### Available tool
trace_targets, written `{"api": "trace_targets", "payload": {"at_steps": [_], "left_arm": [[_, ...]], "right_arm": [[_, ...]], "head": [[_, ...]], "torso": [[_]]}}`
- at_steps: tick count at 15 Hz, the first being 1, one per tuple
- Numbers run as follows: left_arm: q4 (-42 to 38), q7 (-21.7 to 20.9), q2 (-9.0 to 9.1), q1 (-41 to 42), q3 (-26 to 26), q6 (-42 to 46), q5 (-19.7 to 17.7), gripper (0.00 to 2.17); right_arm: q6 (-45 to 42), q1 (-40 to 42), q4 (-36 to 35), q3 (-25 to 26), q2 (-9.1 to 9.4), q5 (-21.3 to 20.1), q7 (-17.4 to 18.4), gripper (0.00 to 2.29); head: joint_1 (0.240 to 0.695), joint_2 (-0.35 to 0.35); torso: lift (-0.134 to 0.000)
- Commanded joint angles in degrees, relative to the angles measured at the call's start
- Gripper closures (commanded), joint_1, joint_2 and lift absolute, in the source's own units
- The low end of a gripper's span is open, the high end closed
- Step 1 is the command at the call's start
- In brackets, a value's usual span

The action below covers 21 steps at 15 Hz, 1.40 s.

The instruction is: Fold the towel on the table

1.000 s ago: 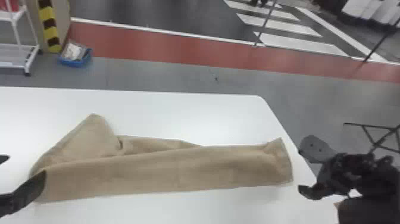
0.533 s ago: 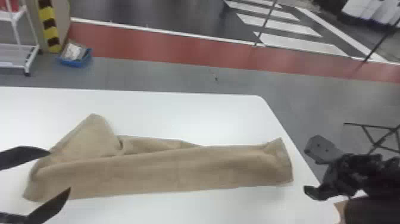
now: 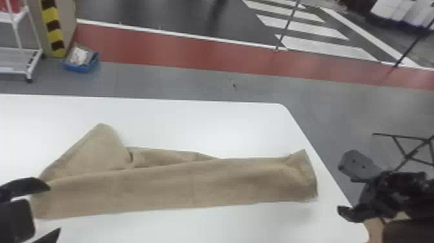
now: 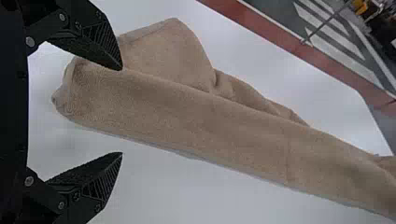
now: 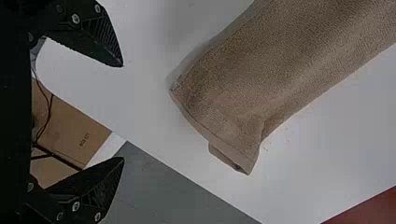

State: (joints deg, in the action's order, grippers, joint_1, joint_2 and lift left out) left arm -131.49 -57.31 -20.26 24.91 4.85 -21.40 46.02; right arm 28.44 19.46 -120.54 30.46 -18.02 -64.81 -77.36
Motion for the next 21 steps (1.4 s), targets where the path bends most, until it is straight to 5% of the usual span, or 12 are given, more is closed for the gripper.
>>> {"api": "trace_targets", "payload": {"at_steps": [1, 9, 13, 15, 21], "left_arm": [[-0.17, -0.88, -2.15, -1.35, 3.15, -4.05, 2.85, 0.3], [0.09, 2.38, -5.31, -4.51, 12.9, -7.92, 17.96, 0.42], [0.79, 2.11, -8.04, -4.43, 14.04, -9.5, 20.34, 0.42], [2.02, 3.08, -8.48, -4.43, 14.92, -9.33, 22.62, 0.97], [2.11, 5.19, -9.53, -3.37, 16.95, -10.56, 26.75, 0.64]], "right_arm": [[0.0, 0.5, -0.4, 0.74, -0.08, 0.12, 0.01, 0.19], [-0.35, 0.58, 0.22, 2.23, -0.26, 0.74, 0.01, 0.19], [-0.7, 0.58, 1.19, 3.55, -0.26, 1.53, 0.19, 0.19], [-0.7, 0.67, 1.36, 3.55, -0.17, 1.62, 0.28, 0.19], [-0.7, 0.67, 1.36, 3.73, -0.17, 1.62, 0.28, 0.19]], "head": [[0.695, -0.35], [0.695, -0.35], [0.695, -0.35], [0.695, -0.35], [0.695, -0.35]], "torso": [[-0.124], [-0.124], [-0.124], [-0.124], [-0.124]]}}
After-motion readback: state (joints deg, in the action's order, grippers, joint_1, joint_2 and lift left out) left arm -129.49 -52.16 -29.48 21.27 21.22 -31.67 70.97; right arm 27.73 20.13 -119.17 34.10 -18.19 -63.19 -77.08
